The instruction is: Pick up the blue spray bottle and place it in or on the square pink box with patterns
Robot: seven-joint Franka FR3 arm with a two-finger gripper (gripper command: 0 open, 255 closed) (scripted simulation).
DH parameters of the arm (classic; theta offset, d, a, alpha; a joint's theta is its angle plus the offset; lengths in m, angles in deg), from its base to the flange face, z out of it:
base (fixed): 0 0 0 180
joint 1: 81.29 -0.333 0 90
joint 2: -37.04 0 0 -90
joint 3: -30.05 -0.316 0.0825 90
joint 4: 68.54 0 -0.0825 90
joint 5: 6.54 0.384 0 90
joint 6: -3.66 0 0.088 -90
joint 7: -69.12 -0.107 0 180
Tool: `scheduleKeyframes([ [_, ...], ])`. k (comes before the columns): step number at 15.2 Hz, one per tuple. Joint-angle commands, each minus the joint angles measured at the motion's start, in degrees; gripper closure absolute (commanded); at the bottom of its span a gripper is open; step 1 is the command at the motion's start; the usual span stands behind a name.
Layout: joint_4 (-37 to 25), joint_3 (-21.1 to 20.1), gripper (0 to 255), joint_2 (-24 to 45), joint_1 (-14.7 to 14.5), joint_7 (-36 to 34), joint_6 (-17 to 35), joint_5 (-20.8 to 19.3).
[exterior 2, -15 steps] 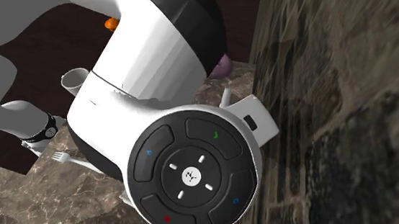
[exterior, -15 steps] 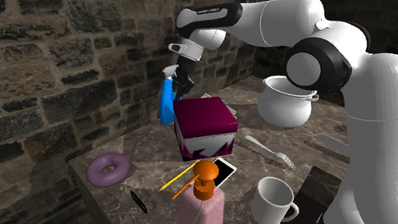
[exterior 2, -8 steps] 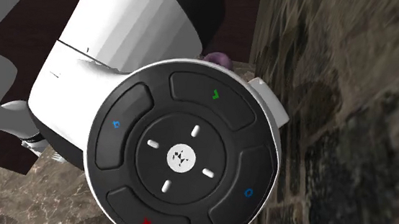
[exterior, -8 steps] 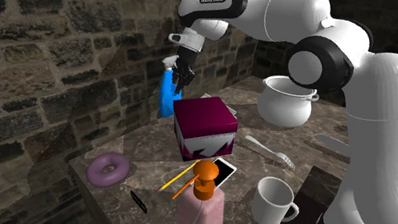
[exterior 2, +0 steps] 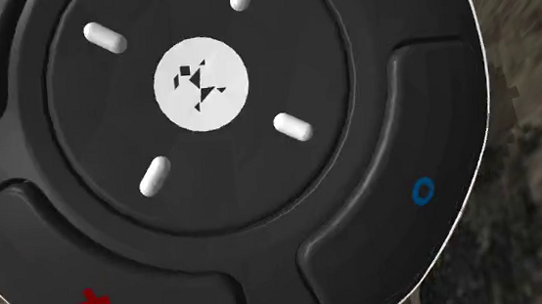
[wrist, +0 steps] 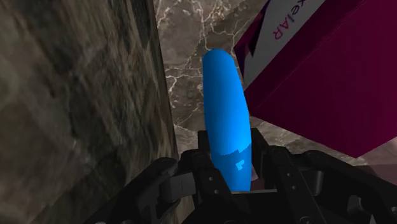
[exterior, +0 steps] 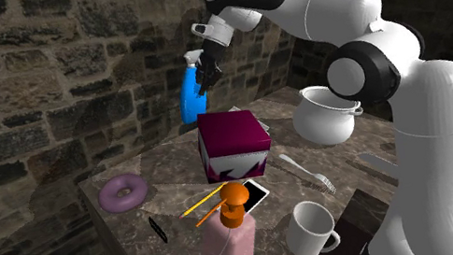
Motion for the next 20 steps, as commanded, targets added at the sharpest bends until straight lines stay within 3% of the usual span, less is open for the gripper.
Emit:
scheduleKeyframes([
  [1,-1.85,0.00,255,0.22,0.36,-0.69,-1.47,0.06],
  [13,-16.76,-0.54,255,3.90,3.88,-5.44,-11.56,1.77],
  [20,-32.86,-2.06,255,10.12,8.67,-10.16,-19.98,4.81],
])
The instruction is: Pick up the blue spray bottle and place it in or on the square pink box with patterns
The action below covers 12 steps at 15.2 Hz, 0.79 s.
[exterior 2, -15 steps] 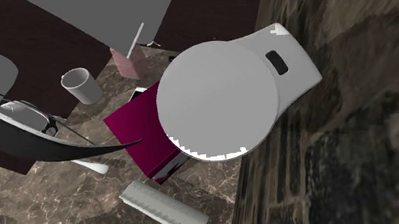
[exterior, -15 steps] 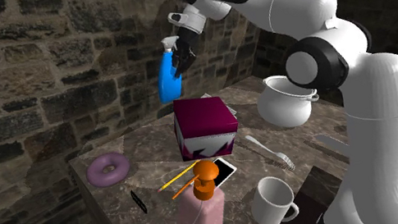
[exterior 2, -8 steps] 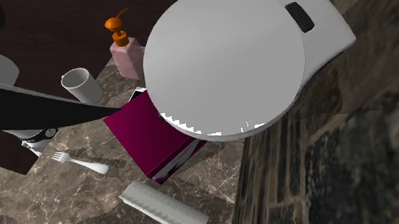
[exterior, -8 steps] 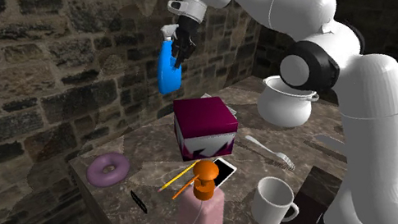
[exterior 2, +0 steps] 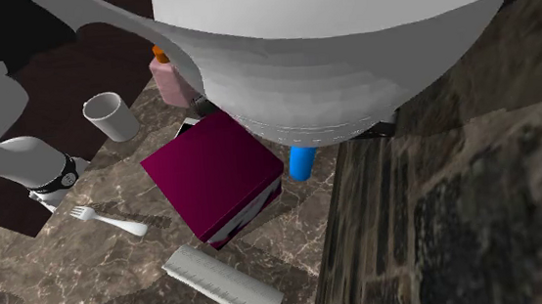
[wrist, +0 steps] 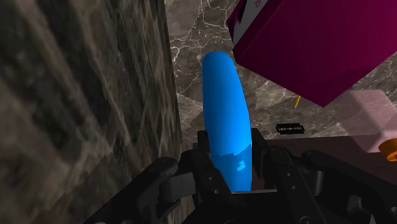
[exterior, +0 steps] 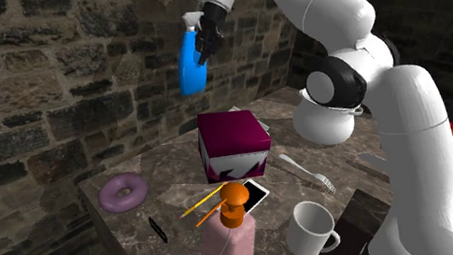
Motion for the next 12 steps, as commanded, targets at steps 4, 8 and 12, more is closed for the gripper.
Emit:
scheduleKeyframes([
  [4,11.33,3.46,255,-8.15,-4.54,2.40,1.94,-1.95],
  [8,31.82,5.11,255,-22.34,-10.48,5.20,8.47,-8.47],
  [12,45.89,4.91,255,-33.91,-12.98,5.38,12.57,-13.90],
])
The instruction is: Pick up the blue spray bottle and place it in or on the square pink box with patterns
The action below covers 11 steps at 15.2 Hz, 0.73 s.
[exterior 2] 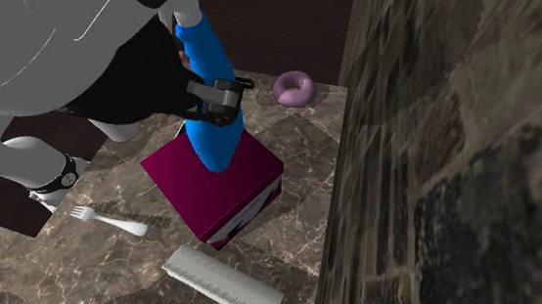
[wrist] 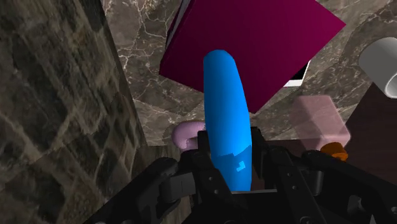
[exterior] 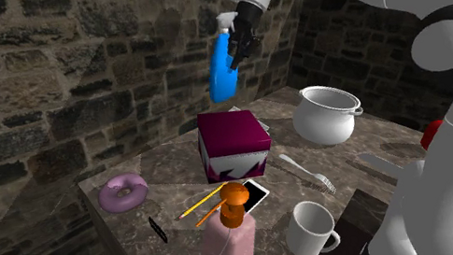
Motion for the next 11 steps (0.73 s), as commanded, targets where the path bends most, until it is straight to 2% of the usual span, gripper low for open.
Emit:
scheduleKeyframes([
  [1,7.05,-0.32,255,-6.01,-0.94,-0.15,1.95,-2.78],
  [3,12.24,-0.84,255,-10.86,-1.07,-0.53,3.06,-4.89],
  [11,19.59,-1.36,255,-12.15,-0.97,1.43,8.95,-5.41],
])
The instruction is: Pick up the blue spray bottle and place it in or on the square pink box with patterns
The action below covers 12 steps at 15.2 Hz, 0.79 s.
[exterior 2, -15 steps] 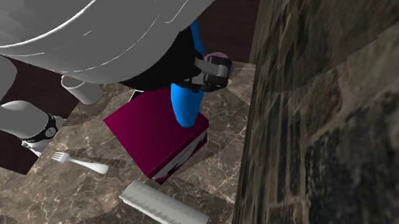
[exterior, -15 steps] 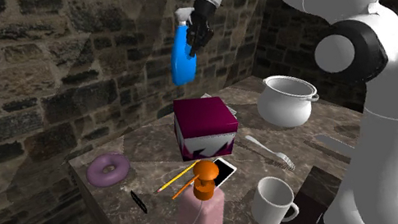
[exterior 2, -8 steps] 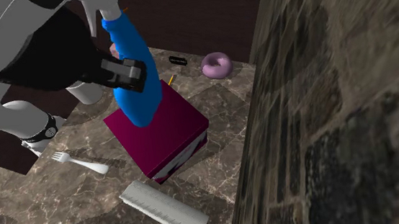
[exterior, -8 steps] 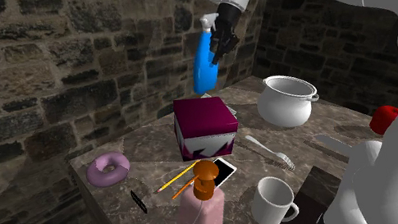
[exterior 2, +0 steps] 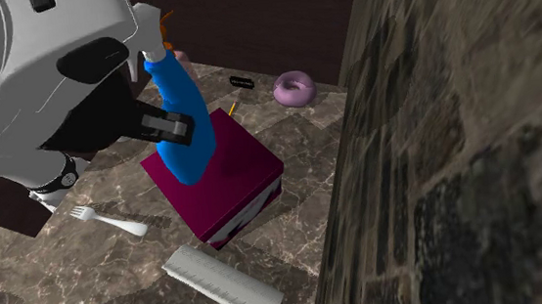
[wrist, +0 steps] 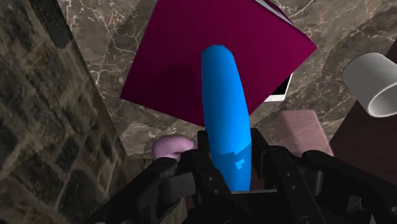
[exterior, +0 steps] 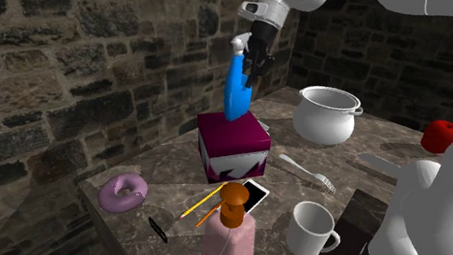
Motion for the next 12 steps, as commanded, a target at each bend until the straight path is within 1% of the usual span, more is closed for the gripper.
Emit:
scheduleKeyframes([
  [1,1.71,-0.11,255,-0.22,-0.03,0.46,1.48,-0.05],
  [4,3.82,-0.18,255,-0.40,-0.02,1.14,3.31,-0.07],
  [11,3.82,-0.18,255,-0.40,-0.02,1.14,3.31,-0.07],
  [12,3.82,-0.18,0,-0.40,-0.02,1.14,3.30,-0.07],
])
